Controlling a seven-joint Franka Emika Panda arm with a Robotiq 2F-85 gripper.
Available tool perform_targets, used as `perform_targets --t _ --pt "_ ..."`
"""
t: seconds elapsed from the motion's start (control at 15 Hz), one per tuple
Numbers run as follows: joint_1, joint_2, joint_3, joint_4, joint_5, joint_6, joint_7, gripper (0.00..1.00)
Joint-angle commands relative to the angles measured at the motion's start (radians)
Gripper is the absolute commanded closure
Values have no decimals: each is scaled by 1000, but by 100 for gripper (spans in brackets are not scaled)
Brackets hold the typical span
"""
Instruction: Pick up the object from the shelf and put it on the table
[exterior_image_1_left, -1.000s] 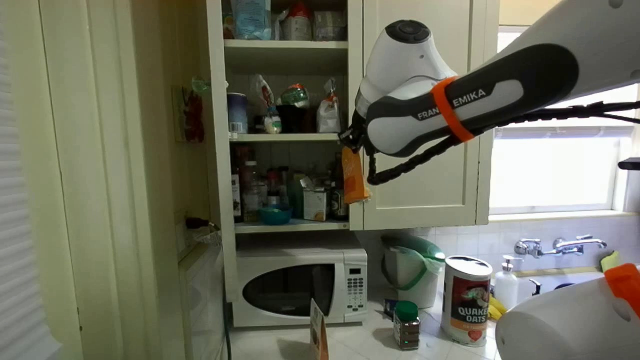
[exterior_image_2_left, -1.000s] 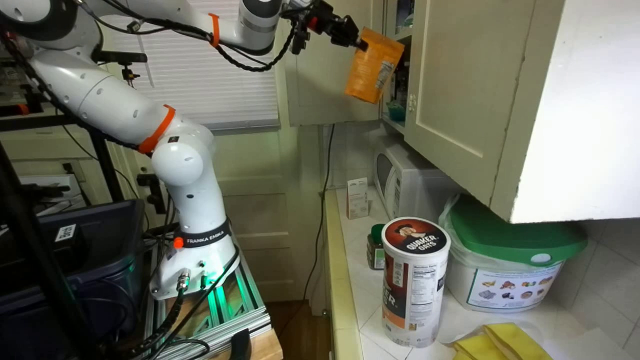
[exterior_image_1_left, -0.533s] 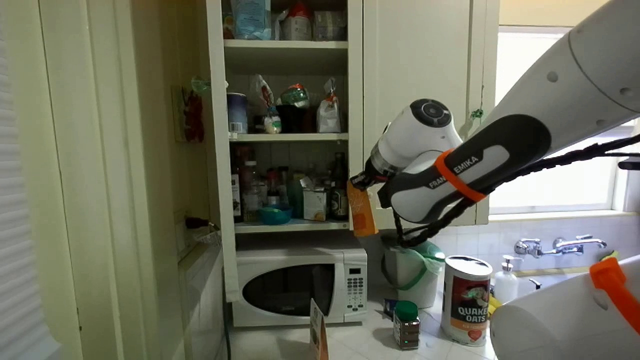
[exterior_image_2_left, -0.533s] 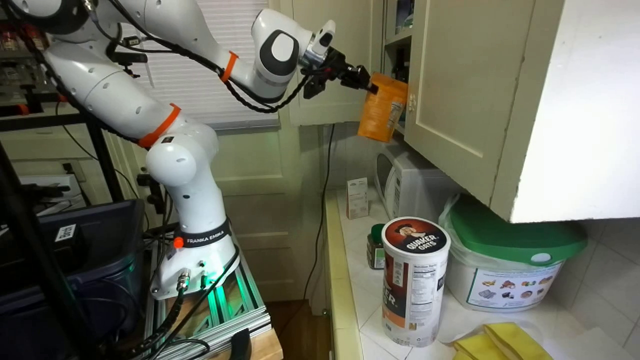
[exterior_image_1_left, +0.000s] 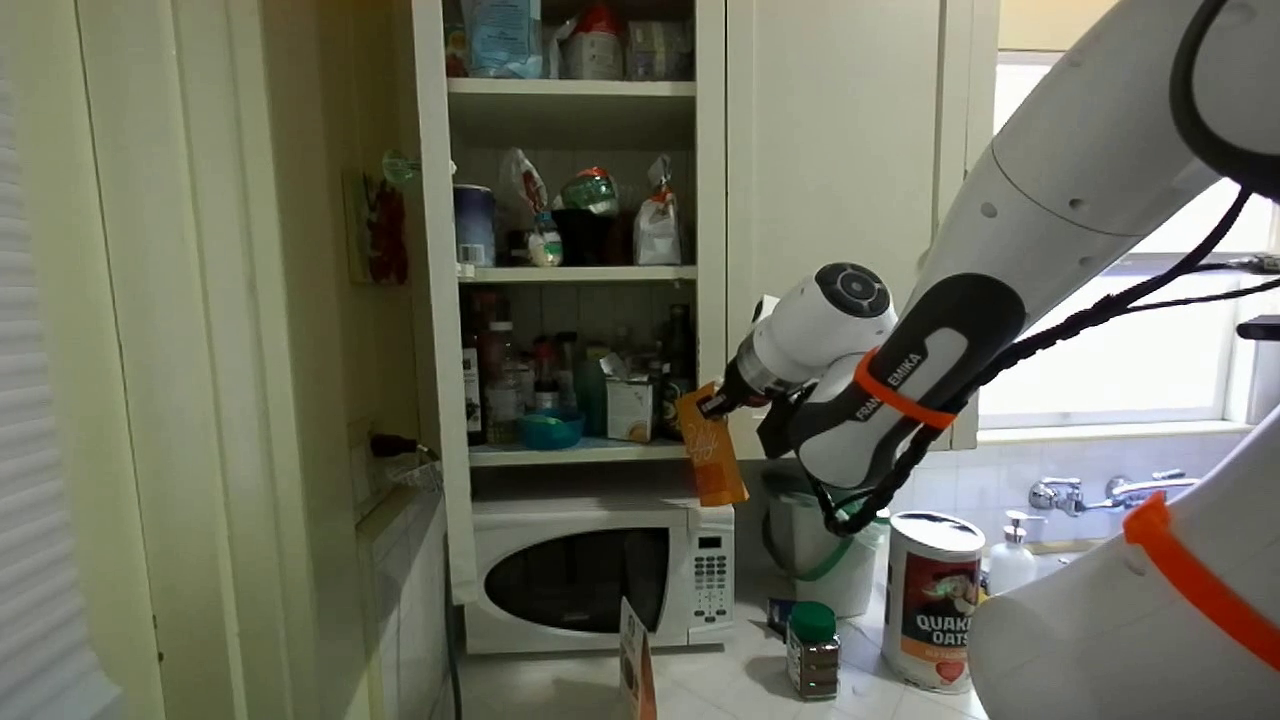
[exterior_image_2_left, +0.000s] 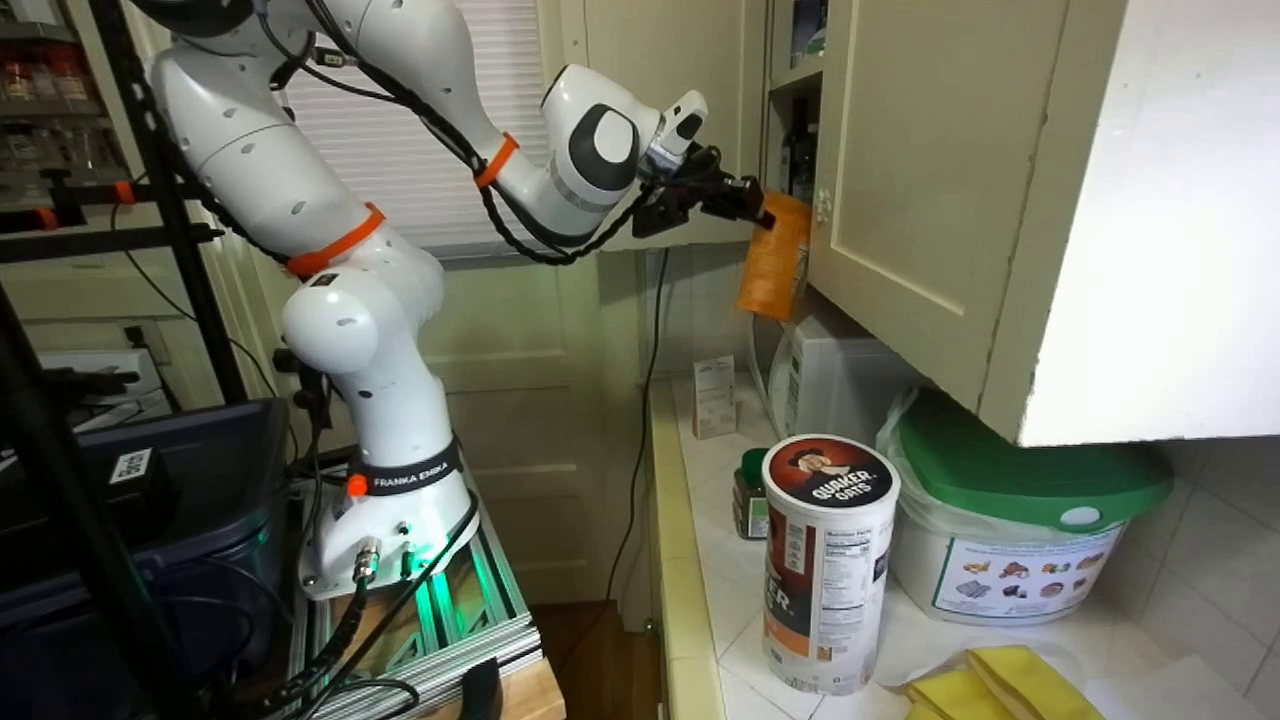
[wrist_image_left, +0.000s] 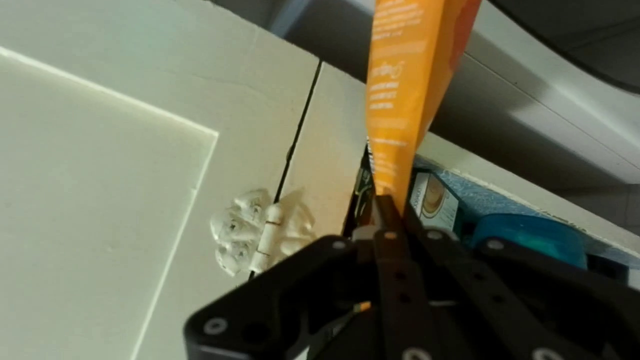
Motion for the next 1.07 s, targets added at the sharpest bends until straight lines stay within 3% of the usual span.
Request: perform_targets --t 0.0,0.27,0.6,1.0 --pt "2 -5 0 0 0 0 0 98" --pt "32 40 -9 0 -59 21 22 100" --pt "-34 78 -6 1 -247 75 142 100" --pt "-150 68 -6 3 -661 203 445 100"
